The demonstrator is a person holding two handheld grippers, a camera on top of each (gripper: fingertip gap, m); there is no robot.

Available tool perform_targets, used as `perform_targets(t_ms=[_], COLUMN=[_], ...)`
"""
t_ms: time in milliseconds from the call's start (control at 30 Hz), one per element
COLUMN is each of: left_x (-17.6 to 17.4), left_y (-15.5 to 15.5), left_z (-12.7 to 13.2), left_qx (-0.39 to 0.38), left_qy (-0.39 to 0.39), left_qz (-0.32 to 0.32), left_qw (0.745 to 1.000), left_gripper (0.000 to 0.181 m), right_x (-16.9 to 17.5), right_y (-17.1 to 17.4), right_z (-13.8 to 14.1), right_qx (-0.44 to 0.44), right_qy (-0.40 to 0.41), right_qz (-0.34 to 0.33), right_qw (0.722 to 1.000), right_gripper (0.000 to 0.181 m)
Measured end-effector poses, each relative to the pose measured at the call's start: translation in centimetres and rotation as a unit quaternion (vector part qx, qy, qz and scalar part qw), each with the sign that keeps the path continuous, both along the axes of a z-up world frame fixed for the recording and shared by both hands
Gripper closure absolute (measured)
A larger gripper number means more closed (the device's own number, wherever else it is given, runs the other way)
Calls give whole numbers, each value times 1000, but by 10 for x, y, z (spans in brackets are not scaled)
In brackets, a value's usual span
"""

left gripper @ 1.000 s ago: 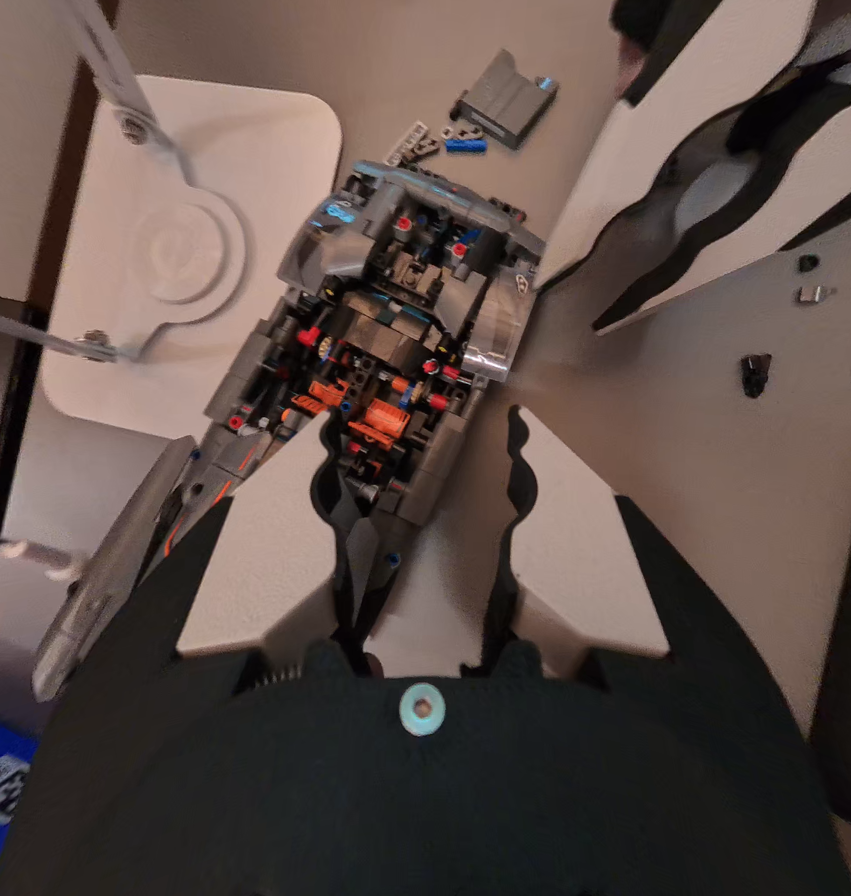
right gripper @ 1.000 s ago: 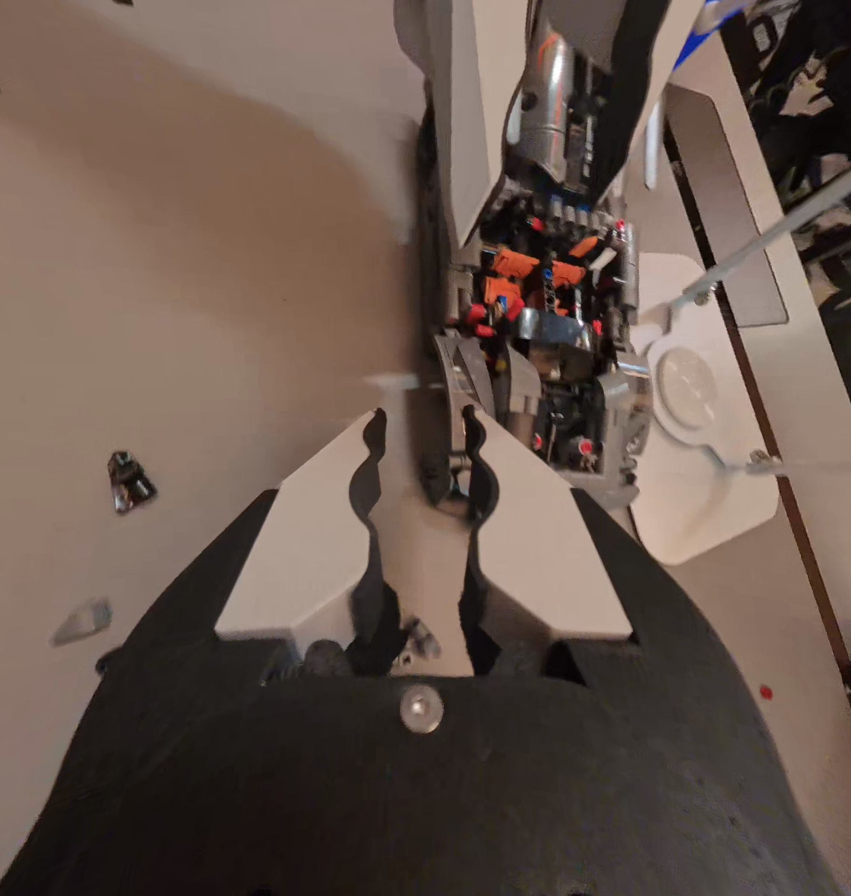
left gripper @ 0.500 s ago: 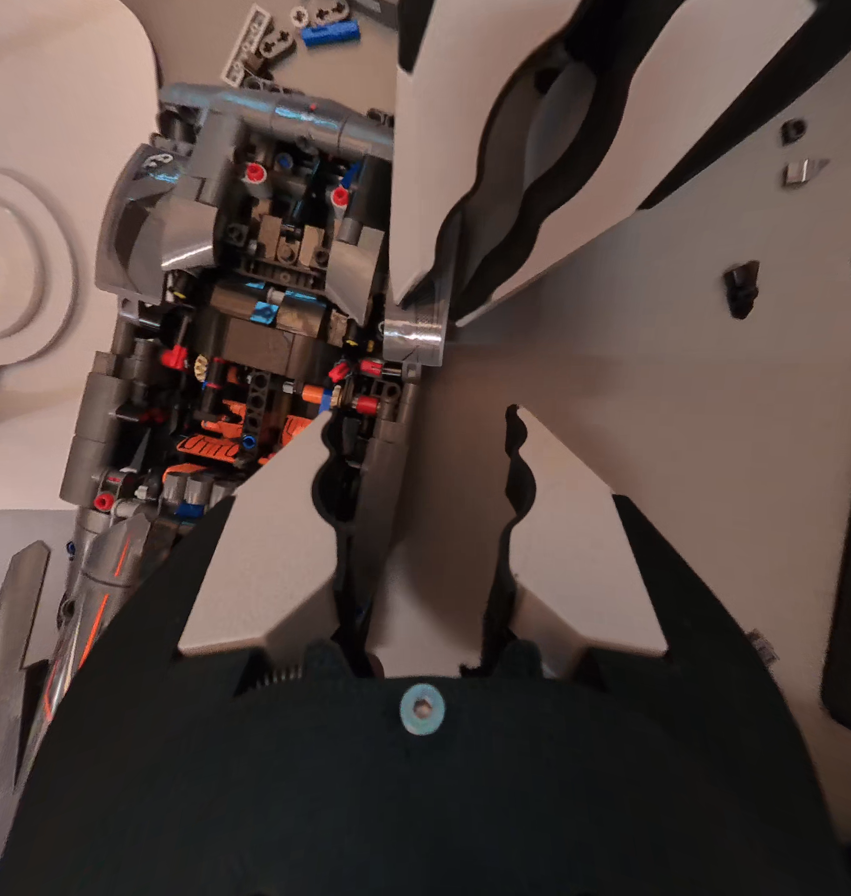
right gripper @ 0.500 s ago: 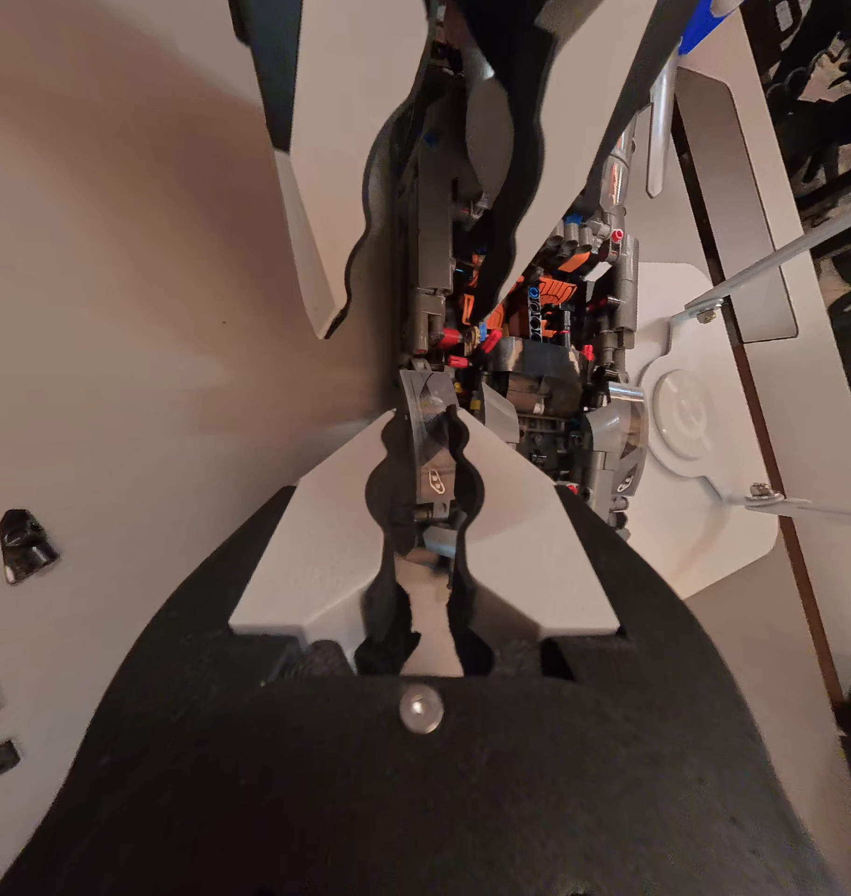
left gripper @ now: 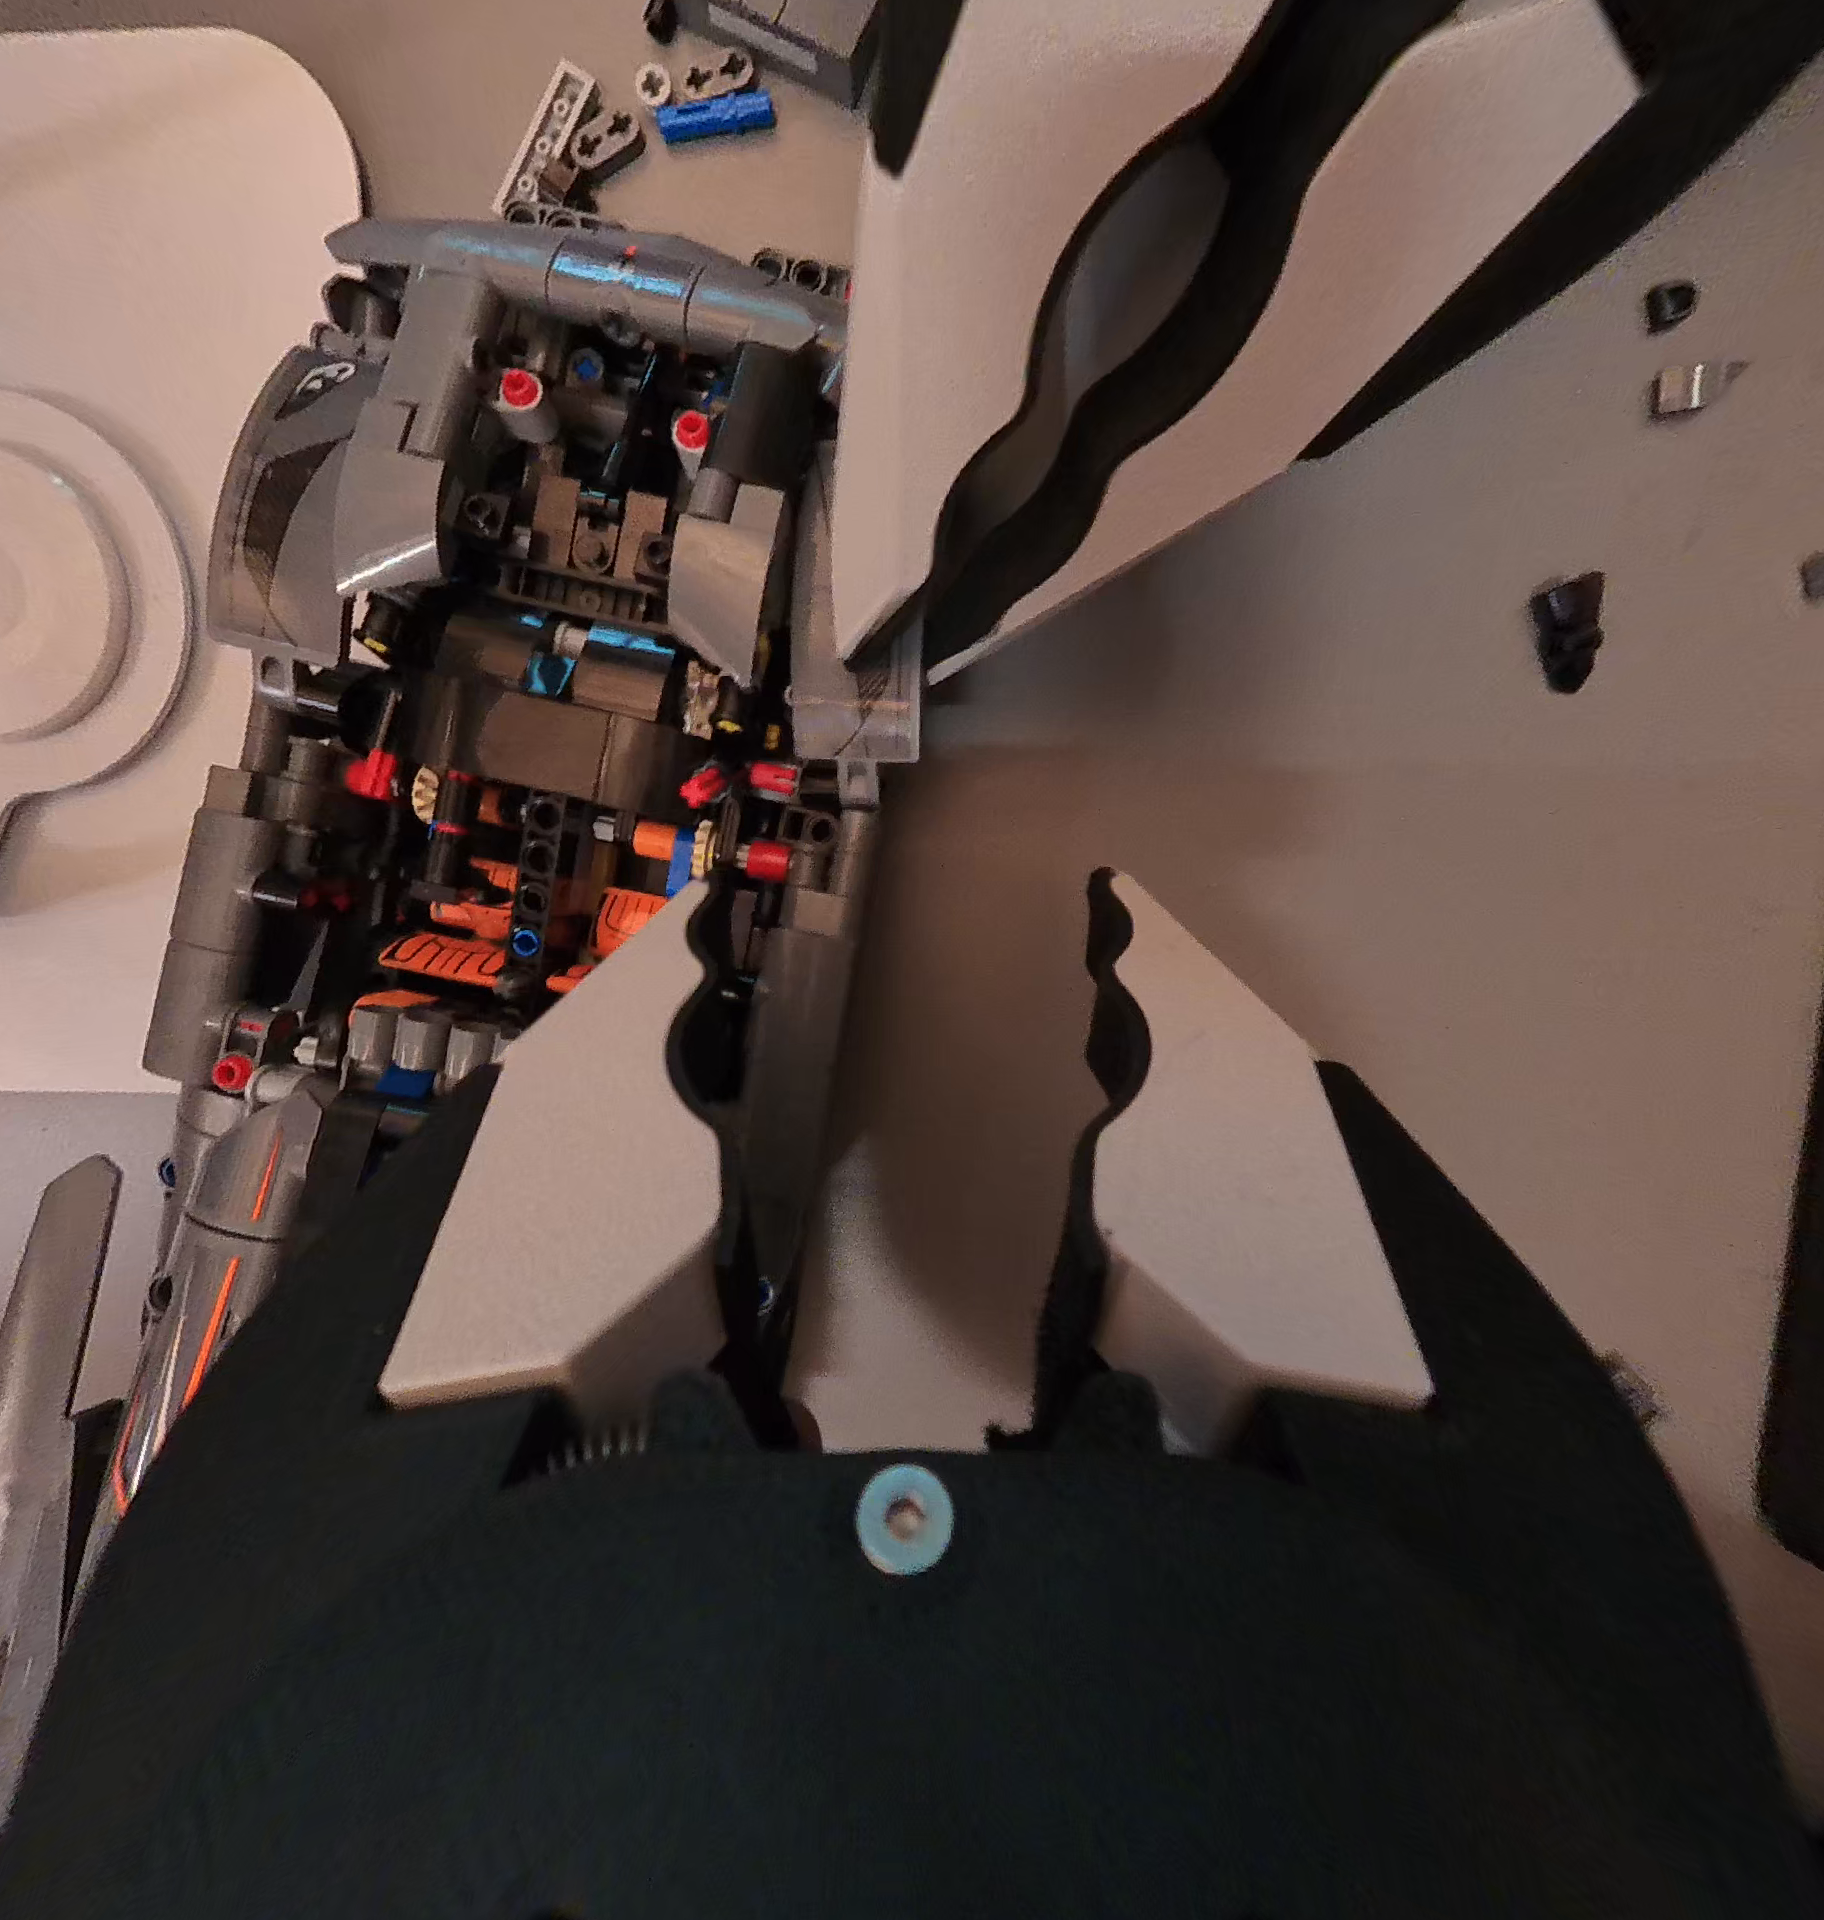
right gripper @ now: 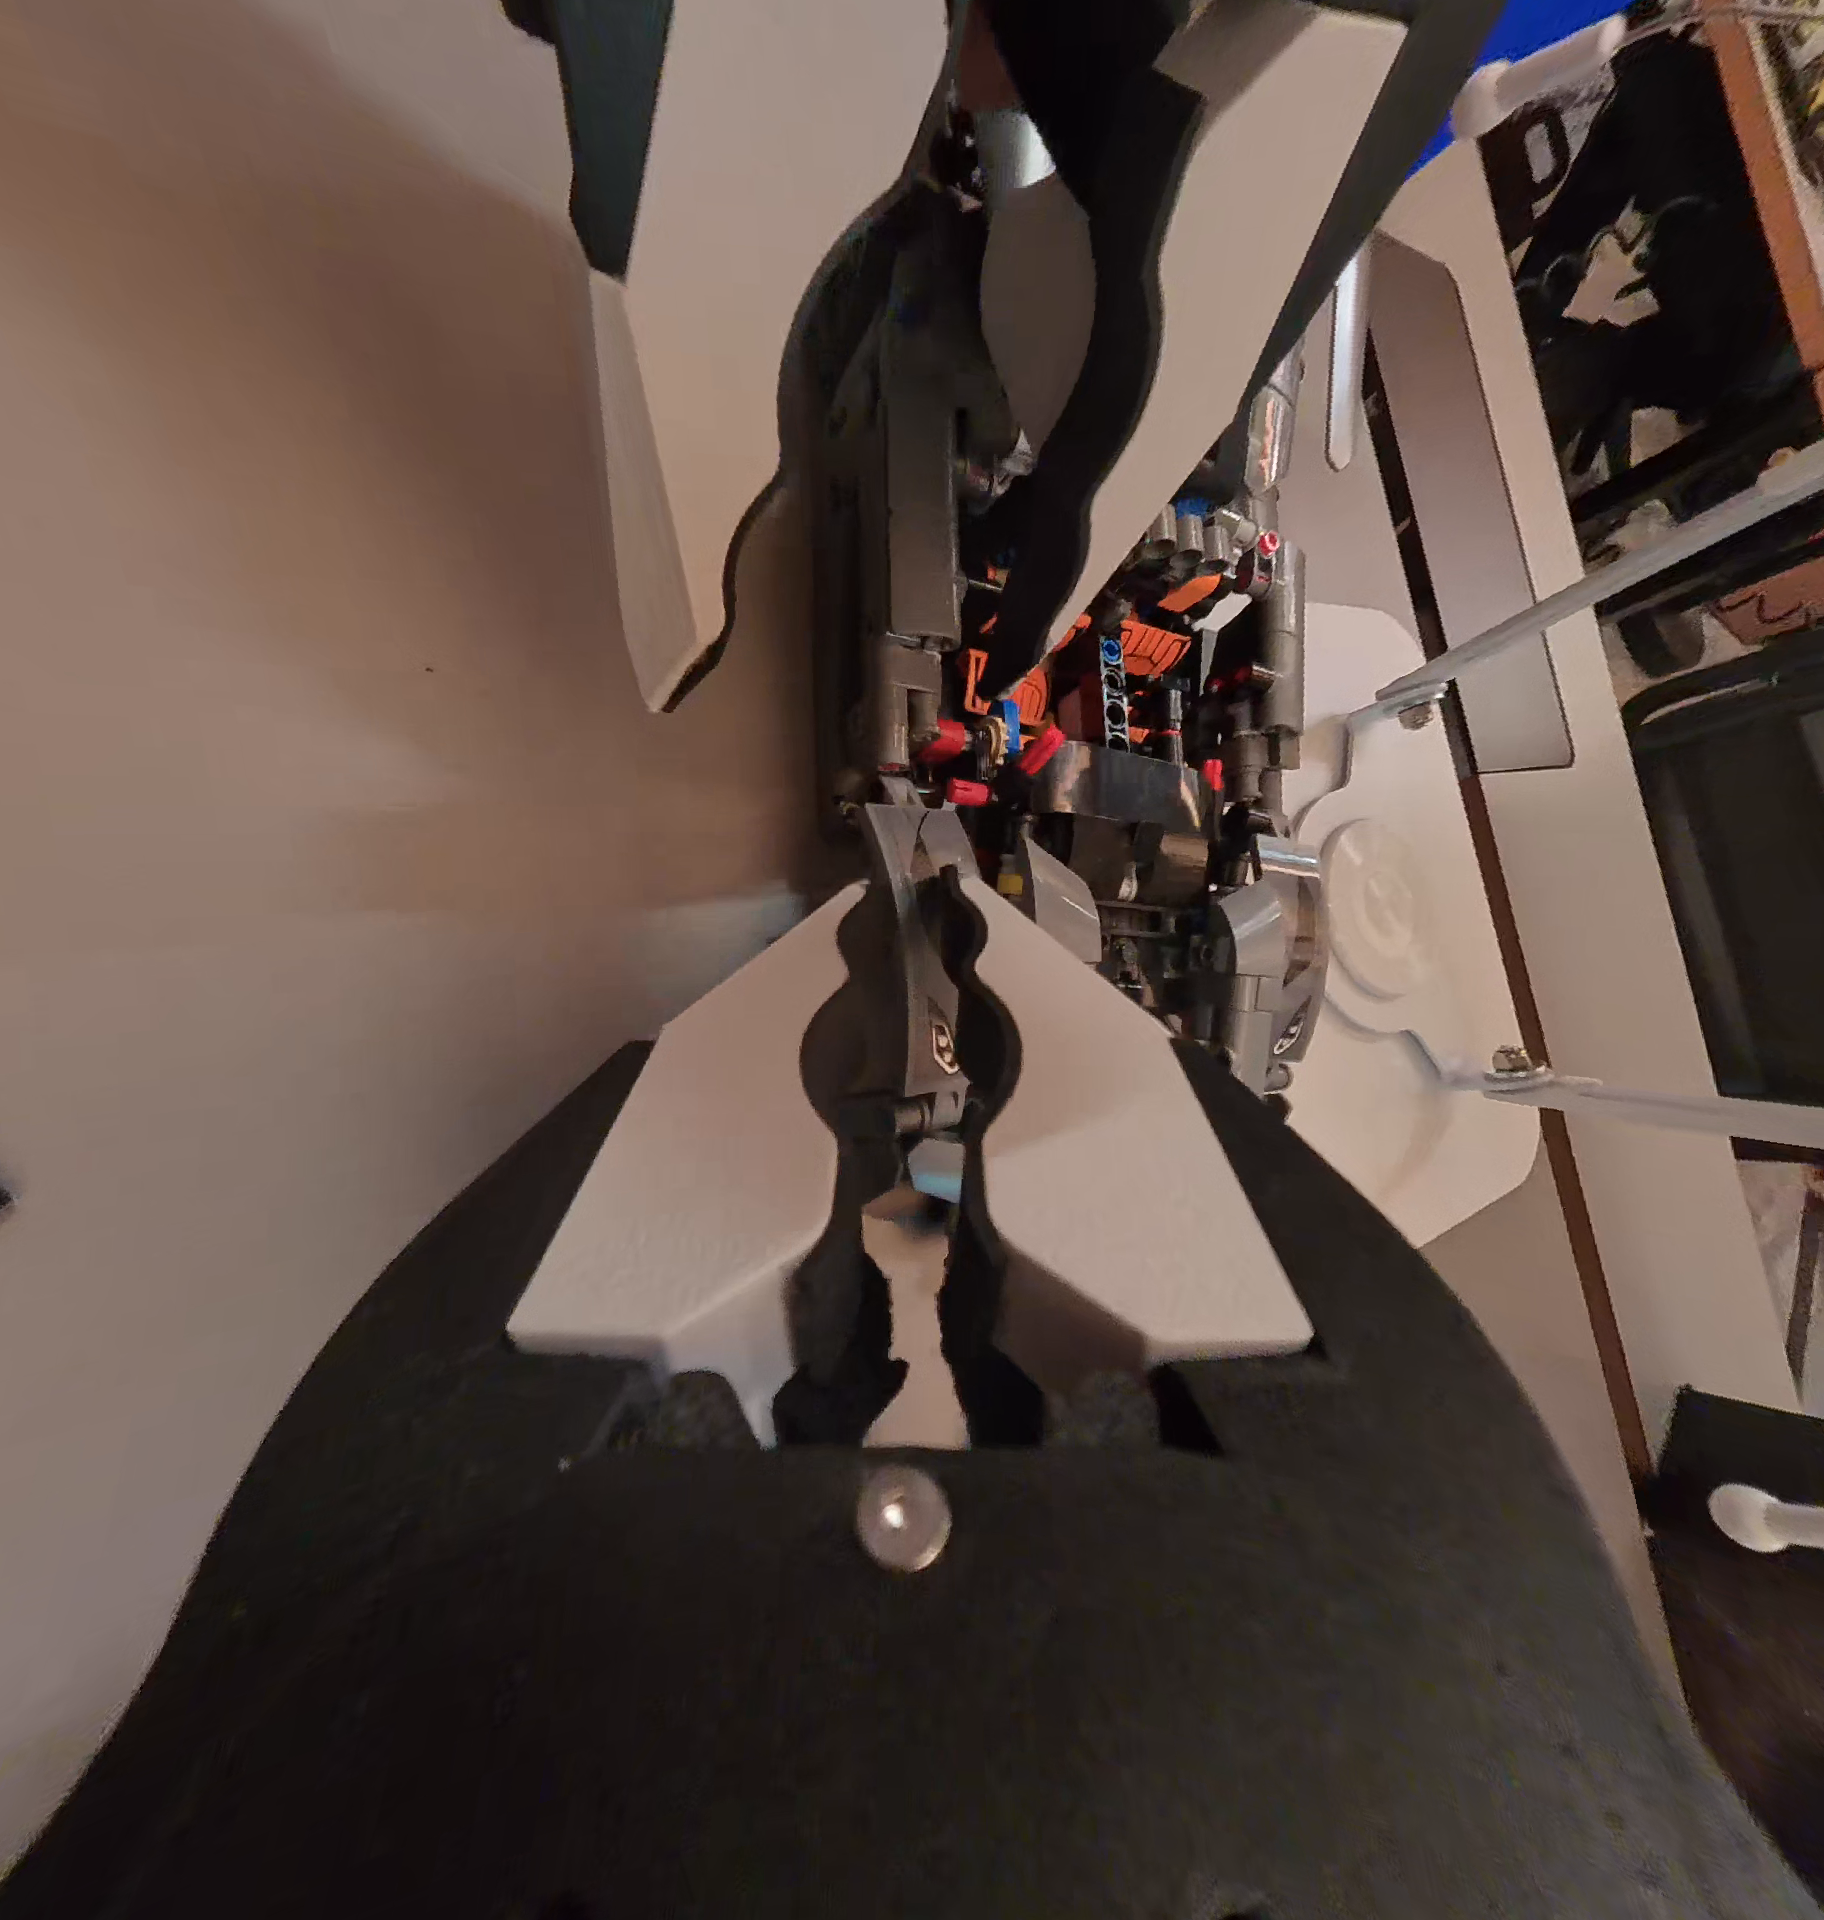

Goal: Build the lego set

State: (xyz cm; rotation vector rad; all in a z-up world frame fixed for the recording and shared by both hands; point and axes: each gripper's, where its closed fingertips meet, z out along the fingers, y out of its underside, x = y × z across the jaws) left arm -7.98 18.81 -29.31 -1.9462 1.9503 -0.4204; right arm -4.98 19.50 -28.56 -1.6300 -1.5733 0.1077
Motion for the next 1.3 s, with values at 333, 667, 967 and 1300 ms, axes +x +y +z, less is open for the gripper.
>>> perform_targets(t_ms=[333,667,967,1300], left_x=[11,15,18,23], left_y=[1,21,31,32], left_z=[-3,-4,-7,-8], left_qx=[-1,55,96,116], left_qy=[-12,-2,7,9], left_qz=[6,43,54,55], left_qw=[1000,998,994,992], left_gripper=[112,123,141,141], right_x=[3,4,7,13], right_y=[-1,1,2,2], right_z=[5,4,3,3], right_qx=[5,0,-2,0], right_qy=[32,38,35,28], right_qz=[10,-1,-10,-21], right_qw=[999,999,999,999], right_gripper=[175,174,174,174])
